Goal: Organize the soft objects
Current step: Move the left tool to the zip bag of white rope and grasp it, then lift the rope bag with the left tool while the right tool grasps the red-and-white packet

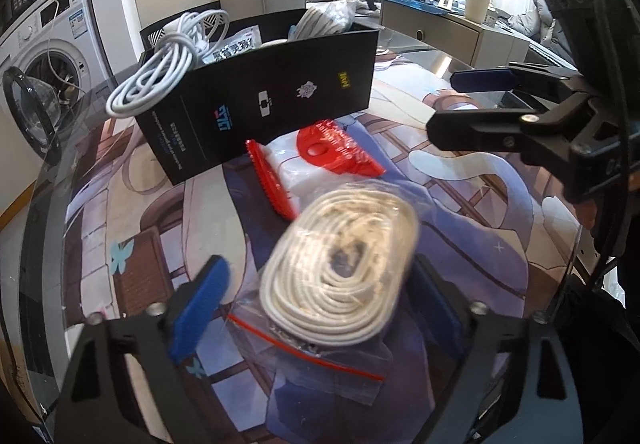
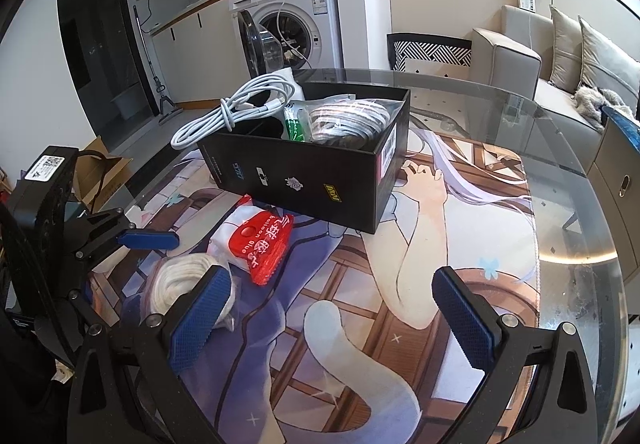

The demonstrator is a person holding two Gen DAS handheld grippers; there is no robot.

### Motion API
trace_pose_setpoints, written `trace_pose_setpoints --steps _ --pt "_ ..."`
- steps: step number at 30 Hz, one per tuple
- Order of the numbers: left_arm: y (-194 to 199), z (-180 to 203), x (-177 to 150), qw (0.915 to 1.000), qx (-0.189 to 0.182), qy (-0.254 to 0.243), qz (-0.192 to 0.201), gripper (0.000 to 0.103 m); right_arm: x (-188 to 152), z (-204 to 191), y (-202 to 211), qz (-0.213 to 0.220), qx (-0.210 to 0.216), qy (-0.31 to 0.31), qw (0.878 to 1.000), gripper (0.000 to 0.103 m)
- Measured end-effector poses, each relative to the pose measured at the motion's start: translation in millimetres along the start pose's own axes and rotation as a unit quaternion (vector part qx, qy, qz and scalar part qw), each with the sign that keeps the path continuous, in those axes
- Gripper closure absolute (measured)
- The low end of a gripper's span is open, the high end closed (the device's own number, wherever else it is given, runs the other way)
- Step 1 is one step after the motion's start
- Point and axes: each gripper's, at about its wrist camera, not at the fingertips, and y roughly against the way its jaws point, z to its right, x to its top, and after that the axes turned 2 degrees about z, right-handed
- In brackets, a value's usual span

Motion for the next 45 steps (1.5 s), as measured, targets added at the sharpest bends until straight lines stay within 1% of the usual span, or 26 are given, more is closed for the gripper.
trace_pose_setpoints --steps 1,4,7,9,19,31,35,39,43,45 --pt "1.7 0.7 0.2 1.0 -0.001 -0.003 0.001 0.029 0.0 0.0 -0.2 0.0 0.0 0.0 1.0 0.001" --pt "4.5 0.4 0.9 1.0 -0.003 -0.008 0.0 0.043 -0.1 -0.2 0.0 0.0 0.0 0.0 1.0 0.001" --pt "6.7 -0.9 1.0 0.9999 -0.003 -0.012 -0.002 0.054 0.1 -0.6 0.1 -0.001 0.001 0.001 1.0 0.001" --pt "8.1 -0.8 1.2 0.9999 -0.001 -0.013 -0.002 0.058 0.1 -1.3 -0.4 -0.001 0.001 0.002 1.0 0.001" --pt "25.9 -5.2 -7.7 0.9999 -0.006 -0.007 0.006 0.06 1.0 -4.3 0.5 0.001 0.003 0.007 1.0 0.001" --pt "54.4 -20.2 -3.0 0.999 -0.003 0.014 0.042 0.06 4.1 -9.8 -3.9 -0.001 0.005 0.014 1.0 0.001" --pt "62.5 -32.7 -1.9 0.9979 0.013 0.031 0.056 0.06 7.7 -14.8 -12.9 -0.009 0.012 0.009 1.0 0.001" --pt "65.2 -45.7 -0.7 0.9953 0.04 0.057 0.067 0.06 11.1 -24.6 -31.4 -0.03 0.034 -0.002 0.999 0.001" --pt "67.7 -59.9 -1.5 0.9912 0.067 0.082 0.079 0.06 16.3 -42.2 -49.8 -0.047 0.05 0.005 0.998 0.001" --pt "68.2 -66.8 -2.0 0.9883 0.083 0.096 0.086 0.06 18.8 -50.8 -57.6 -0.054 0.05 0.01 0.997 0.001"
